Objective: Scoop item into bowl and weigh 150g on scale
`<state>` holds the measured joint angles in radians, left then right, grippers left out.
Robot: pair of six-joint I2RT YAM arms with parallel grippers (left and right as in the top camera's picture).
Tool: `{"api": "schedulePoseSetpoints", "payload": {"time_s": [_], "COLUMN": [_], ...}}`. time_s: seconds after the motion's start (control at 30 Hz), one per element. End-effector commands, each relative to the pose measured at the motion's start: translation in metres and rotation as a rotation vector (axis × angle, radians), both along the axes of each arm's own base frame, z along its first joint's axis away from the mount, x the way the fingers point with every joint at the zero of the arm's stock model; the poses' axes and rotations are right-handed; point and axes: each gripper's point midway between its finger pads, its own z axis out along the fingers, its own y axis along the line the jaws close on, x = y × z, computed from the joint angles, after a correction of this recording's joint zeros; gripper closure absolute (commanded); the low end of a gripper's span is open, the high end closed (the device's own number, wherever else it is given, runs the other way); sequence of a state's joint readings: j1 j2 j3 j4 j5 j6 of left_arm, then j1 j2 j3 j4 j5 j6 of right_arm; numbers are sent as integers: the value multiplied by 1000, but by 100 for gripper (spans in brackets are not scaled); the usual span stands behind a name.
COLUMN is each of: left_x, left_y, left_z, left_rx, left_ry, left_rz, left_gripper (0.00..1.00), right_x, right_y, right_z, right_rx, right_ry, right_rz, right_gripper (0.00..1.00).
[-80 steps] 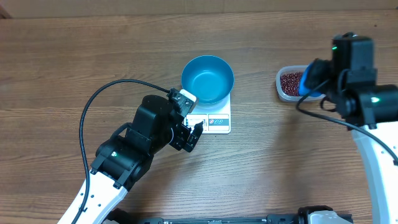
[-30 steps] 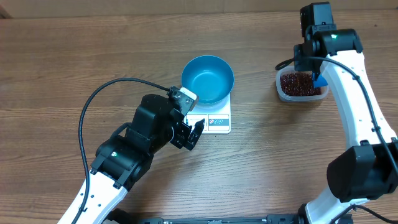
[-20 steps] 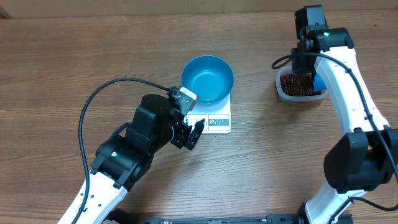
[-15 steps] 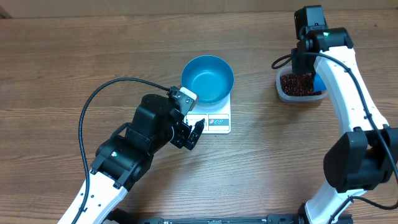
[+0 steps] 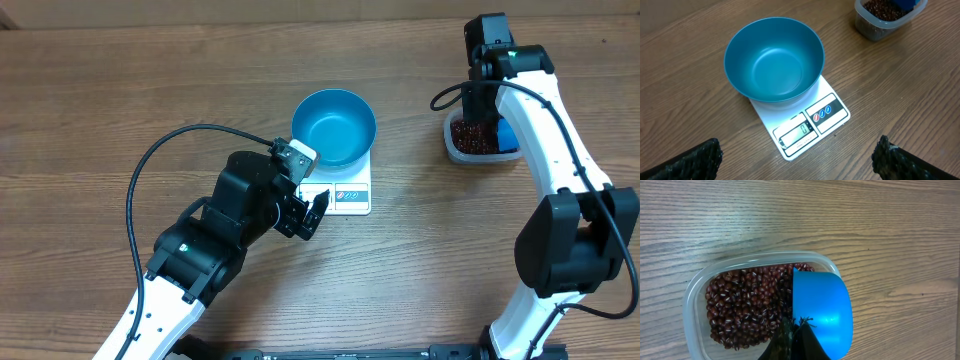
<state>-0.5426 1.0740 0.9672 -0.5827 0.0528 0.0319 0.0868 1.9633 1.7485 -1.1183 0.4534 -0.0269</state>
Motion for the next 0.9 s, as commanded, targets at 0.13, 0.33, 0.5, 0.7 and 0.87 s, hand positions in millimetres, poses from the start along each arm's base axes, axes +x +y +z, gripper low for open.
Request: {"api": "schedulePoseSetpoints", "payload": {"time_s": [0.13, 0.33, 0.5, 0.7, 0.87], "left_x": [-1, -1, -1, -1, -1], "left_y": [-2, -2, -2, -2, -2], "left_z": [-3, -3, -3, -3, -3], "left_rx": [-11, -11, -11, -11, -12], "left_ry": [14, 14, 14, 15, 14], "left_rz": [-3, -3, -4, -4, -4], "left_gripper": [1, 0, 1, 0, 0], "right_x": [8, 3, 2, 2, 0], "right_y": [6, 14, 25, 36, 39], "right_z": [-3, -15, -18, -21, -23], "right_rx": [19, 43, 91, 155, 175], "right_ry": [-5, 42, 52, 59, 69], "right_rz": [11, 25, 44, 61, 66], "right_gripper": [96, 96, 96, 96, 96]}}
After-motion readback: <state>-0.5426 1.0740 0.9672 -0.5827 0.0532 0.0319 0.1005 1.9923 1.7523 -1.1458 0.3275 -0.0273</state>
